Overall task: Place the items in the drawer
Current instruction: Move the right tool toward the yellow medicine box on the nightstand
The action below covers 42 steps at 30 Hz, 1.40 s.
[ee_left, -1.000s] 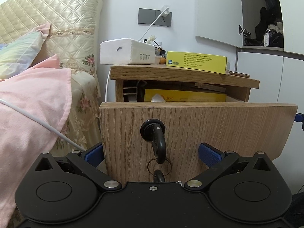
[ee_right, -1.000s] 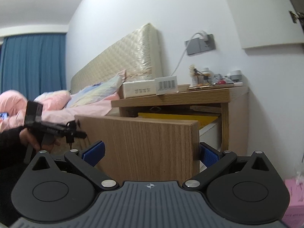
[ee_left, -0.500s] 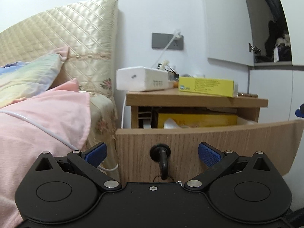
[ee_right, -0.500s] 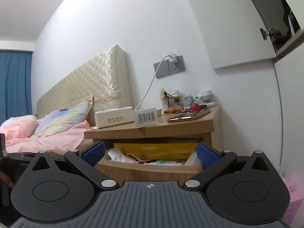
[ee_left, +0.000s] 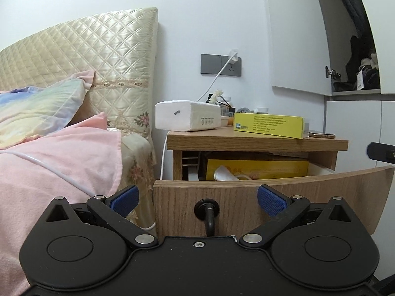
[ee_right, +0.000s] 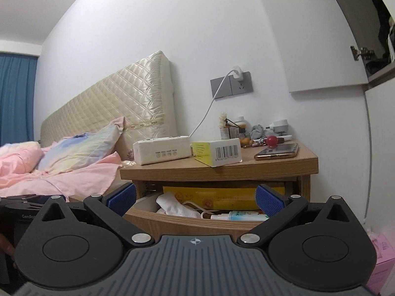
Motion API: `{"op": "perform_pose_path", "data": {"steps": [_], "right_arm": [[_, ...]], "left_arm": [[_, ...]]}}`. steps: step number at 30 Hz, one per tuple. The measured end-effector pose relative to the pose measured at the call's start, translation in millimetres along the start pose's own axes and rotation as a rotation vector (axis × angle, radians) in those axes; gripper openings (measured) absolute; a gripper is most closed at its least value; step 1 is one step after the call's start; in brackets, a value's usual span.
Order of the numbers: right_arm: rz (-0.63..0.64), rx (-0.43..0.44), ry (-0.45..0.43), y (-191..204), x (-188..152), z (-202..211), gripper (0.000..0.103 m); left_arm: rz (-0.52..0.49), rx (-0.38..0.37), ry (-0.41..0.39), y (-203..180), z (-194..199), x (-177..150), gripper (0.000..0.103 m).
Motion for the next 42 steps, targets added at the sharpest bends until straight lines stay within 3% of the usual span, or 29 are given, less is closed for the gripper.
{"op": "perform_pose_path", "data": {"steps": [10, 16, 42], "right_arm": [[-0.008, -0.111, -0.025, 20, -10, 13, 0.103], [-0.048, -0.119, -0.037, 23, -14, 22, 0.103], [-0.081, -0.153, -0.05, 33, -18, 28, 0.103]], "left_arm": [[0.013, -0.008, -0.004, -4, 2, -1, 0.102], [0.019, 0.006, 0.023, -2, -2, -5, 0.102], [0.006, 0.006, -0.018, -10, 6, -7, 0.102]]}}
Point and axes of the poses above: each gripper's, at about its wrist camera, not at the fingertips, and z roughly against the way its jaws point, y to its left, x to its top, the point moved 4 cm from there along -z, roughly the way its jaws point, and after that the axes turned 11 degrees about -x, right-handed, at the moved point
